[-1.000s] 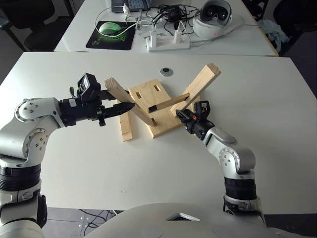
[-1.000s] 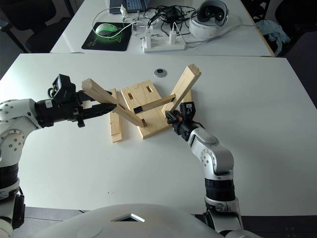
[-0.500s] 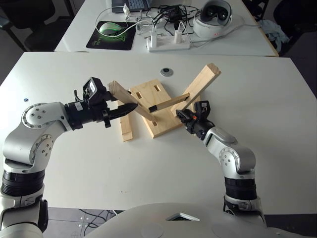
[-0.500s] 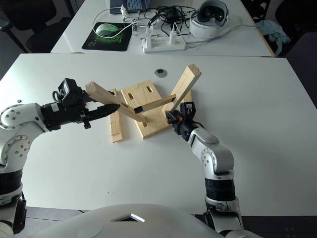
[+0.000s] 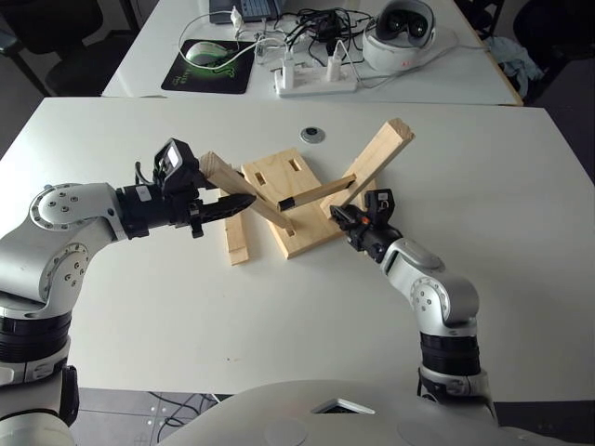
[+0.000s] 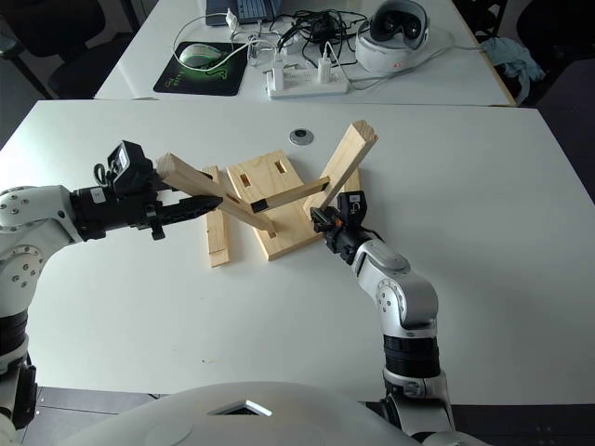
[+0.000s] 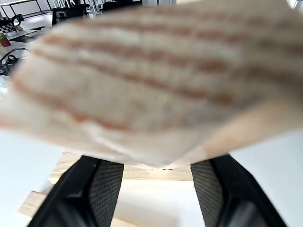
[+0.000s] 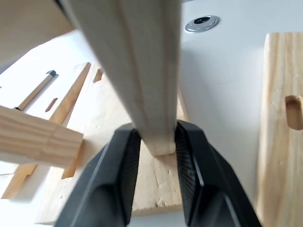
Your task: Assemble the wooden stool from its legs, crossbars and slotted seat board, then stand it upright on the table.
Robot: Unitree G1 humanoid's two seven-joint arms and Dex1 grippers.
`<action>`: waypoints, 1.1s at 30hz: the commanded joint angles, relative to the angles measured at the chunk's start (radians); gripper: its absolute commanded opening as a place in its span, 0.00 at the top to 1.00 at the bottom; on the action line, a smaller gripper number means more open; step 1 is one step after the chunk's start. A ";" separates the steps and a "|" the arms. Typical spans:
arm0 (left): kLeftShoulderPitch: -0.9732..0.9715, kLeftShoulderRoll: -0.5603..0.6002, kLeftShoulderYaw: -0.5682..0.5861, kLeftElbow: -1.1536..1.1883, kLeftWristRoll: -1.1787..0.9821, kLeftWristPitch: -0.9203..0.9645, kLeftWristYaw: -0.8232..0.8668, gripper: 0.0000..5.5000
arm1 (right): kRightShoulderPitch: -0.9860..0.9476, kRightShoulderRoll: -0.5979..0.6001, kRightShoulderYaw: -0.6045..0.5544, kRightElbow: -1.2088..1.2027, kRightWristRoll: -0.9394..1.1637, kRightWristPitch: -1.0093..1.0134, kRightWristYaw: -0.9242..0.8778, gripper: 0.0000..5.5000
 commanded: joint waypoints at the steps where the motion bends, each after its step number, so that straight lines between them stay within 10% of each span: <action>1: -0.065 0.033 0.005 -0.010 -0.034 0.049 -0.015 0.63 | 0.034 0.012 0.002 0.019 -0.004 0.021 -0.023 0.81; 33: -0.064 0.043 -0.142 -0.023 0.117 -0.011 0.006 0.63 | 0.042 0.029 0.017 0.020 -0.008 0.006 -0.034 0.81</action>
